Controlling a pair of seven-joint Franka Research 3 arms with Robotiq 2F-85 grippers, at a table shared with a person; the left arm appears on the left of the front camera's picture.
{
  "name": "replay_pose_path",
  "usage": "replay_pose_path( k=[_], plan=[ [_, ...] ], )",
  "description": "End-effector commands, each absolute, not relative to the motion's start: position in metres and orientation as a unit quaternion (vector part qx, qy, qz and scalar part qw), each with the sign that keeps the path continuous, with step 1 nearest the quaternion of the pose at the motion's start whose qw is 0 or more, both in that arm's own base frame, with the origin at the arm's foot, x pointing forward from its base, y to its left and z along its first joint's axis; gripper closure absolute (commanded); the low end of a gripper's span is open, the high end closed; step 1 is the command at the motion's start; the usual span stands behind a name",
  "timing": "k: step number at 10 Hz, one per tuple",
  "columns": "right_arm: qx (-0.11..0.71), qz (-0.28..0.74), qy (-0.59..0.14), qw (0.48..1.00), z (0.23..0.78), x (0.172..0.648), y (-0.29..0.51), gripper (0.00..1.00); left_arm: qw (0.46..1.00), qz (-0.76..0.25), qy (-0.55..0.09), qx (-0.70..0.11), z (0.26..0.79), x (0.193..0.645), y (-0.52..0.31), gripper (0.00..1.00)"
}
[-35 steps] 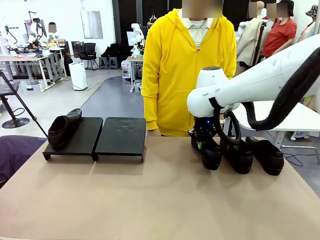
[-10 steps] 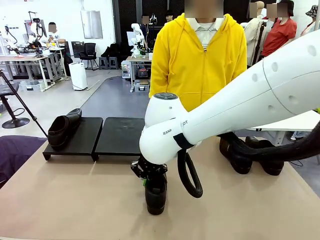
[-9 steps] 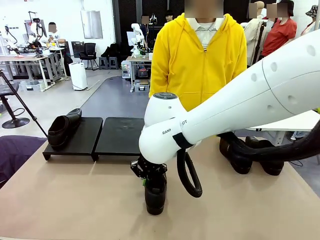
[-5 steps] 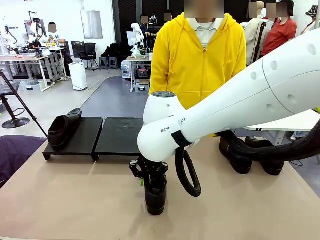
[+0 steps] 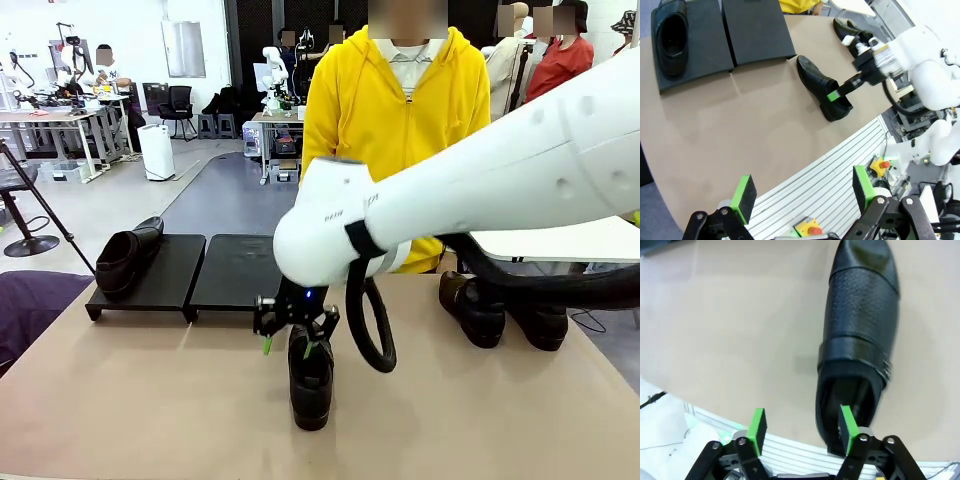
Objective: Organize the shoes by placing them on the stand.
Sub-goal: Pick up one Shoe and place it in the middle of the table.
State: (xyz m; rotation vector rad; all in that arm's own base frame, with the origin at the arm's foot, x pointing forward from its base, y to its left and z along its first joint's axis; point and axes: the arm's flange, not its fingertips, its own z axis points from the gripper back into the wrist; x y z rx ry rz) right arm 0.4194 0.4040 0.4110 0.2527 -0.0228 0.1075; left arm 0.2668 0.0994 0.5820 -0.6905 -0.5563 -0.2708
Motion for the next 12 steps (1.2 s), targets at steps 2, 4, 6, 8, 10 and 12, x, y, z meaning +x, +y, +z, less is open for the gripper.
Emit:
replay_pose_path(
  k=[2,4,6,8,10,12],
  plan=[
    [0.147,0.1,-0.016,0.984,0.493,0.367,0.338,0.0,0.891,-0.129,-0.272,-0.339,0.584,0.267,0.099,0.0],
    [0.175,0.134,0.017,0.975,0.539,0.325,0.263,0.0,0.891,-0.129,-0.272,-0.339,0.584,0.267,0.099,0.0],
    [0.229,0.18,0.05,0.955,0.567,0.268,0.169,0.0,0.891,-0.129,-0.272,-0.339,0.584,0.267,0.099,0.0],
    [0.334,0.161,-0.034,0.928,0.574,0.209,0.088,0.0,0.891,-0.129,-0.272,-0.339,0.584,0.267,0.099,0.0],
    [0.37,0.092,-0.122,0.917,0.564,0.174,0.039,0.0,0.891,-0.129,-0.272,-0.339,0.584,0.267,0.099,0.0],
    [0.374,0.032,-0.176,0.91,0.549,0.167,0.009,0.0,0.891,-0.129,-0.272,-0.339,0.584,0.267,0.099,0.0]
  ],
)
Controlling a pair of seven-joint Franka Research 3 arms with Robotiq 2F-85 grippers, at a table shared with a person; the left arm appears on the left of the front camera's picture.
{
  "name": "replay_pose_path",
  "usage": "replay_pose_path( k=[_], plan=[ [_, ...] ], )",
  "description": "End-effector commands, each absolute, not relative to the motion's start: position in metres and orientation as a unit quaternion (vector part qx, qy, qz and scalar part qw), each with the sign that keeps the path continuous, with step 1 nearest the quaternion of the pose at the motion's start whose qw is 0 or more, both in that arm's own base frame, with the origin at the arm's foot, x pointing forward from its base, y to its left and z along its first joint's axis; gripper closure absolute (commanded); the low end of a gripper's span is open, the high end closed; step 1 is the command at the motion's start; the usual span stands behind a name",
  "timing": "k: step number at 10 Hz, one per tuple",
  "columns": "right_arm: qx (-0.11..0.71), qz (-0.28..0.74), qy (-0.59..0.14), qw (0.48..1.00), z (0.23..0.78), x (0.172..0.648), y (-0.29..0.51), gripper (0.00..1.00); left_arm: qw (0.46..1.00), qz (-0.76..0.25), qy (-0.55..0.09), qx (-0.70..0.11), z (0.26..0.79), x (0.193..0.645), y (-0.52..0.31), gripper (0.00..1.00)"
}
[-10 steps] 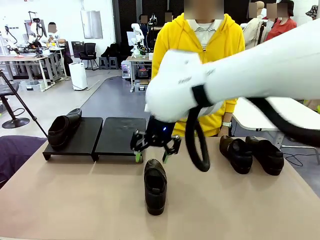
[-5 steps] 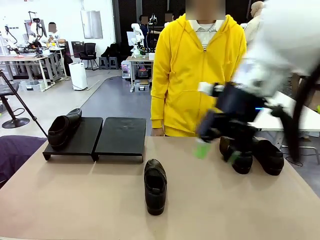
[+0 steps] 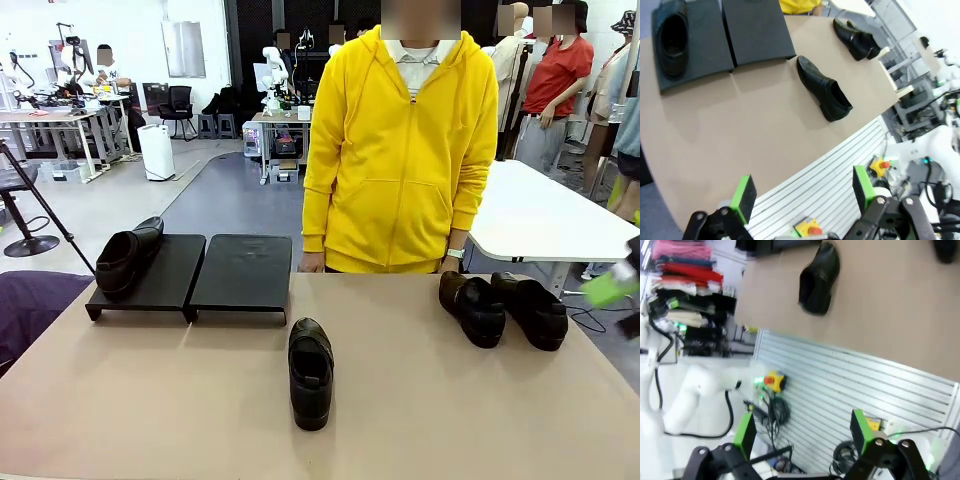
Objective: Organize the shoes by placing them on the stand.
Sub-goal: Pick up one Shoe and place it in the middle of the table, then place the Shoe from the middle of the table onto the Shoes Stand.
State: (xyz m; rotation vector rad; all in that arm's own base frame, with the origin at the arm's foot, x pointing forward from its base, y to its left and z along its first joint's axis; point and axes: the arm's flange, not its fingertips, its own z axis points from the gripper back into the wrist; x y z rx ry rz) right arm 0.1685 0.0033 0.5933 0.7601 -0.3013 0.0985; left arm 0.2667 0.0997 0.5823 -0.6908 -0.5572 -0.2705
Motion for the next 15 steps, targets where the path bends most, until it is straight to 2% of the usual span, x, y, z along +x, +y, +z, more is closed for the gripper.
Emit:
replay_pose_path(
  k=[1,2,3,14,15],
  plan=[
    [0.391,0.026,-0.202,0.898,0.541,0.168,-0.003,0.0,0.891,-0.129,-0.272,-0.339,0.584,0.267,0.099,0.0],
    [0.394,-0.007,-0.216,0.893,0.534,0.178,-0.006,0.0,0.891,-0.129,-0.272,-0.339,0.584,0.267,0.099,0.0],
    [0.375,0.02,-0.173,0.911,0.596,0.169,-0.015,0.0,0.891,-0.129,-0.272,-0.339,0.584,0.267,0.099,0.0],
    [0.375,0.02,-0.173,0.911,0.596,0.169,-0.015,0.0,0.894,-0.13,-0.269,-0.333,0.582,0.267,0.1,0.0],
    [0.375,0.02,-0.173,0.911,0.596,0.169,-0.015,0.0,0.919,-0.143,-0.225,-0.29,0.569,0.293,0.042,0.0]
  ],
)
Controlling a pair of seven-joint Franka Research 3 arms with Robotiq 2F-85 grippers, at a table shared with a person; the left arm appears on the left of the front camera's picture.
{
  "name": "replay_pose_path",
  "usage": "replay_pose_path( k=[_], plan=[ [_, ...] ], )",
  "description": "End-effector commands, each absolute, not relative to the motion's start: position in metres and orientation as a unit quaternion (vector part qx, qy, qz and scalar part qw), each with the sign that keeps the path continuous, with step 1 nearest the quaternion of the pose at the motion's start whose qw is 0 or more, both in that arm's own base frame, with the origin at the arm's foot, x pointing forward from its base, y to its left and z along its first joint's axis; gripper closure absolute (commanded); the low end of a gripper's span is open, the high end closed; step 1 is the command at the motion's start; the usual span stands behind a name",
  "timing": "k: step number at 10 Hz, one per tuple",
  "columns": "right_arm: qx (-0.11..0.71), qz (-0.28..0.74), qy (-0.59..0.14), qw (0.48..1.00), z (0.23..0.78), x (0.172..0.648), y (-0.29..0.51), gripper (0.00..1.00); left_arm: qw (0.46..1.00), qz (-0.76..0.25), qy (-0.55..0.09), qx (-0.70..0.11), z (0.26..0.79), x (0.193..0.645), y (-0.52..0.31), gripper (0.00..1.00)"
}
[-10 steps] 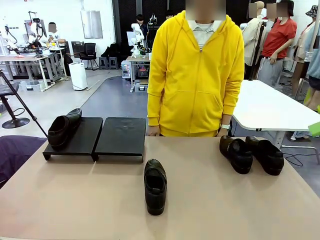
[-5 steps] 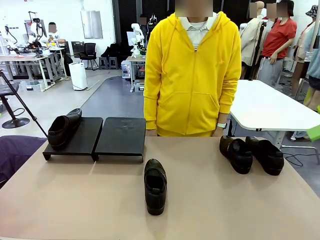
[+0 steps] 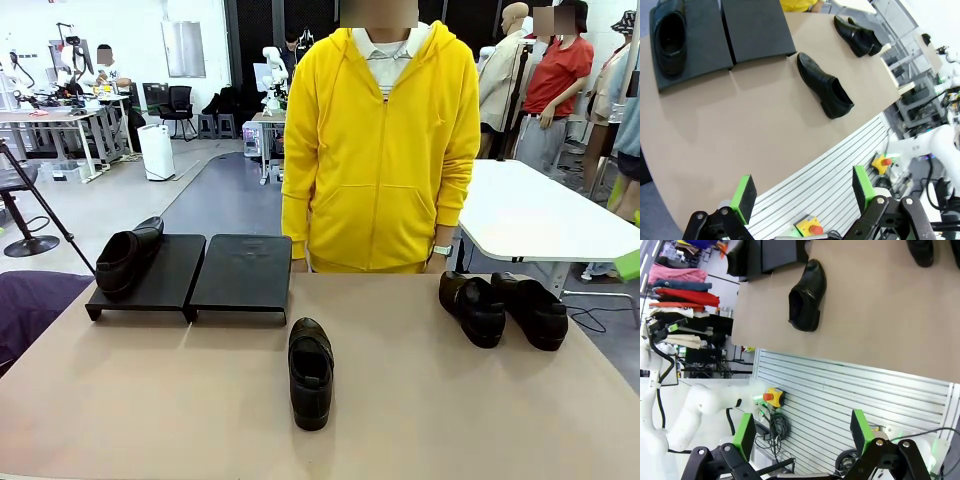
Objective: Organize the shoes by placing them on the stand.
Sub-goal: Place the Shoe from the middle of the table onto the Shoes Stand.
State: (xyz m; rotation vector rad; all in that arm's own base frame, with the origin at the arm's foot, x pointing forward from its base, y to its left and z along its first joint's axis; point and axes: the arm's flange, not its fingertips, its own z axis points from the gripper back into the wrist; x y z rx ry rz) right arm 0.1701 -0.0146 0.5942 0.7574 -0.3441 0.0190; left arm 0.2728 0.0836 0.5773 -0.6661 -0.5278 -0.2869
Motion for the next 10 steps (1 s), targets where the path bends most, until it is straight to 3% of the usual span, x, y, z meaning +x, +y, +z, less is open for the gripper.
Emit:
replay_pose_path(
  k=[1,2,6,8,9,10],
  plan=[
    [0.375,0.02,-0.173,0.911,0.596,0.169,-0.015,0.0,0.921,-0.182,-0.179,-0.294,0.55,0.311,-0.012,0.0],
    [0.375,0.02,-0.173,0.911,0.596,0.169,-0.015,0.0,0.927,-0.203,-0.144,-0.279,0.522,0.324,-0.074,0.0],
    [0.375,0.02,-0.173,0.911,0.596,0.169,-0.015,0.0,0.944,-0.239,-0.095,-0.205,0.444,0.339,-0.197,0.0],
    [0.375,0.02,-0.173,0.911,0.596,0.169,-0.015,0.0,0.945,-0.244,-0.109,-0.189,0.419,0.36,-0.248,0.0],
    [0.375,0.02,-0.173,0.911,0.596,0.169,-0.015,0.0,0.943,-0.247,-0.099,-0.202,0.43,0.328,-0.214,0.0],
    [0.375,0.02,-0.173,0.911,0.596,0.169,-0.015,0.0,0.943,-0.247,-0.099,-0.202,0.43,0.328,-0.214,0.0]
  ],
)
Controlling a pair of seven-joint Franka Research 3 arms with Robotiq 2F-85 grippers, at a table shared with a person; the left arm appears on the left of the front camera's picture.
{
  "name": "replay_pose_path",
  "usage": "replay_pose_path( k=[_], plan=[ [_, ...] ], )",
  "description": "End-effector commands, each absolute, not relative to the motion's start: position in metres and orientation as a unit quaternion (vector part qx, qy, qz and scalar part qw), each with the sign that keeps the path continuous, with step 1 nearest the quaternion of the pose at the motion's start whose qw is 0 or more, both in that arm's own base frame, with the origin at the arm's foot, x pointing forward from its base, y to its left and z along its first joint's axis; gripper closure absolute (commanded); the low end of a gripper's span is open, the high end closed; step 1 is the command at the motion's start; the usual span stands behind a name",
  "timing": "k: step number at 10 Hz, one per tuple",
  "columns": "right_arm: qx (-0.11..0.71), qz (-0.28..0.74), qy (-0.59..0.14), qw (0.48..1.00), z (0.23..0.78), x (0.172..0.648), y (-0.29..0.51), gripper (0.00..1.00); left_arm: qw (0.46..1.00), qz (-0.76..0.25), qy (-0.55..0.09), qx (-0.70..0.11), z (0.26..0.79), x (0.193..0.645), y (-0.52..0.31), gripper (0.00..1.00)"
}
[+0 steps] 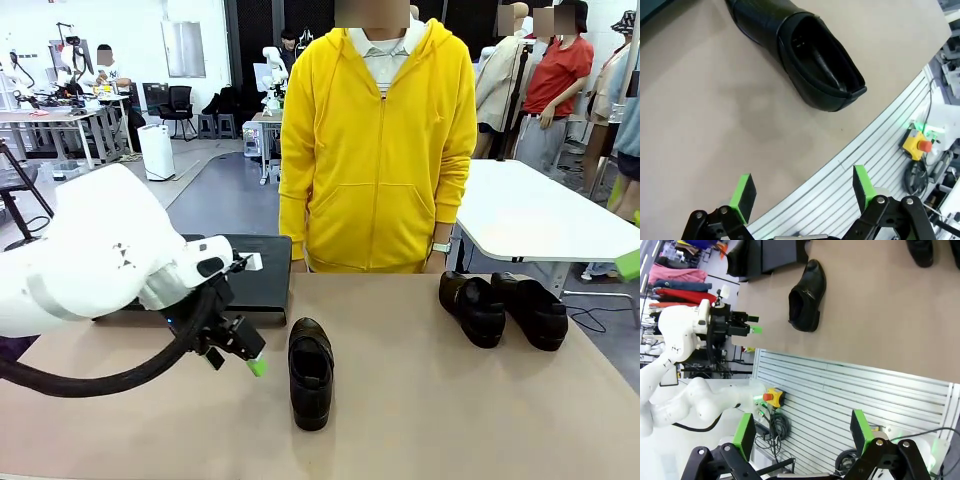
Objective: Organize the shoes by placing them on the stand.
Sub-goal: Place the Shoe from the middle of the table onto the Shoes Stand.
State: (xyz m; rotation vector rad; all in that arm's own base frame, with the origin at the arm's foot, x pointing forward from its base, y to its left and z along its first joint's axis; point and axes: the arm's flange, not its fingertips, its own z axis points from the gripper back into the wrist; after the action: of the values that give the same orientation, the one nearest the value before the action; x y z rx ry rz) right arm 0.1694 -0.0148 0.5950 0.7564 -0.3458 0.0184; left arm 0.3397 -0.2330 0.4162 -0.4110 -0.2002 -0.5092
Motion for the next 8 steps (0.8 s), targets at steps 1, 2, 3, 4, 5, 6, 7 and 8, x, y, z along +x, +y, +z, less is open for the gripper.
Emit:
replay_pose_path(
  k=[1,2,3,4,5,6,7,8],
  plan=[
    [0.375,0.02,-0.173,0.911,0.596,0.169,-0.015,0.0,0.943,-0.247,-0.099,-0.202,0.43,0.328,-0.214,0.0],
    [0.375,0.02,-0.173,0.911,0.596,0.169,-0.015,0.0,0.943,-0.247,-0.099,-0.202,0.43,0.328,-0.214,0.0],
    [0.375,0.02,-0.173,0.911,0.596,0.169,-0.015,0.0,0.942,-0.247,-0.099,-0.206,0.424,0.337,-0.226,0.0],
    [0.375,0.02,-0.173,0.911,0.596,0.169,-0.015,0.0,0.941,-0.251,-0.081,-0.212,0.412,0.349,-0.25,0.0],
    [0.375,0.02,-0.173,0.911,0.596,0.169,-0.015,0.0,0.949,-0.218,-0.085,-0.21,0.404,0.365,-0.271,0.0],
    [0.375,0.02,-0.173,0.911,0.596,0.169,-0.015,0.0,0.963,-0.183,-0.079,-0.18,0.395,0.378,-0.29,0.0],
    [0.375,0.02,-0.173,0.911,0.596,0.169,-0.015,0.0,0.973,-0.165,-0.052,-0.154,0.386,0.385,-0.305,0.0],
    [0.375,0.02,-0.173,0.911,0.596,0.169,-0.015,0.0,0.979,-0.146,-0.043,-0.132,0.377,0.391,-0.316,0.0]
  ],
)
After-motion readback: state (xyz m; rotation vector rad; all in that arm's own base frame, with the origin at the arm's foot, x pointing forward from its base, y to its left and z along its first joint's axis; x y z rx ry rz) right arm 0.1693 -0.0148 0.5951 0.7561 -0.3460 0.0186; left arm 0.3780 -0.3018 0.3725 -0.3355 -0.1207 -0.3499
